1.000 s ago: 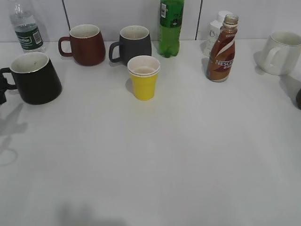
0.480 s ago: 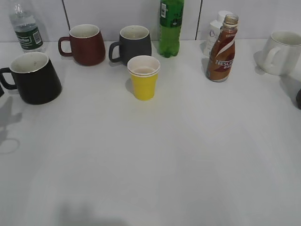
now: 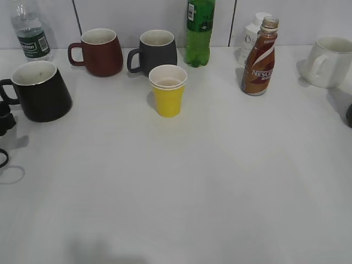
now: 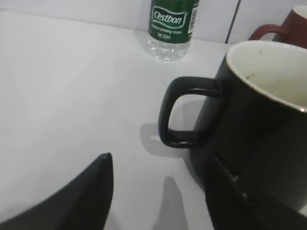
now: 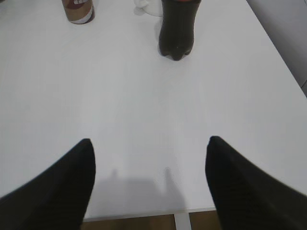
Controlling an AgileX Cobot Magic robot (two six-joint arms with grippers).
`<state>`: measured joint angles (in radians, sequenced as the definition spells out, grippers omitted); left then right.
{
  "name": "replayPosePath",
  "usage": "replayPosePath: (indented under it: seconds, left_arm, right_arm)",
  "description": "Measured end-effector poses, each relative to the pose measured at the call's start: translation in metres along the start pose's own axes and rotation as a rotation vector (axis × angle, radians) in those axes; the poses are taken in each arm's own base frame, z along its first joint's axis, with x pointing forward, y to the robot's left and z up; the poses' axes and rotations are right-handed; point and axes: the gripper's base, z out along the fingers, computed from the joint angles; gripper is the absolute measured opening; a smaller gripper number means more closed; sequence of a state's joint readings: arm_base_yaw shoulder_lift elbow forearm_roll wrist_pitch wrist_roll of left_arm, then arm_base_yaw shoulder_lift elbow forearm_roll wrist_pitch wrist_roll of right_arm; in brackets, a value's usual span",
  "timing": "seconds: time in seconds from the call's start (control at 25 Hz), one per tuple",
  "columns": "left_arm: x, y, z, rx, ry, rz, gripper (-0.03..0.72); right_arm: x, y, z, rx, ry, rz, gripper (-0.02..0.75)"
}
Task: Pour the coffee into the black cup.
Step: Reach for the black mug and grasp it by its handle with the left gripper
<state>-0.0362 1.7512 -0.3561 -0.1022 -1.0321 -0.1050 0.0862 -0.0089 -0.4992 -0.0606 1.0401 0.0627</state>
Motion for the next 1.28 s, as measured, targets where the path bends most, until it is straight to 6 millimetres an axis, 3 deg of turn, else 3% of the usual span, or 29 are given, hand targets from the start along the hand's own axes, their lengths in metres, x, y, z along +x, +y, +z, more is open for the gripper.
replayPosePath:
  seconds: [0.44, 0.96, 1.28]
  left_arm:
    - [-0.014, 0.009, 0.019, 0.05, -0.038, 0.055, 0.459]
    - [-0.009, 0.009, 0.046, 0.062, -0.007, 0.068, 0.45]
    - [-0.017, 0.017, 0.054, 0.067, -0.019, 0.093, 0.45]
  right_arm:
    - [0.0, 0.0, 0.0, 0.0, 0.0, 0.0, 0.561]
    - [0.0, 0.0, 0.0, 0.0, 0.0, 0.0, 0.561]
    - [0.0, 0.0, 0.0, 0.0, 0.0, 0.0, 0.561]
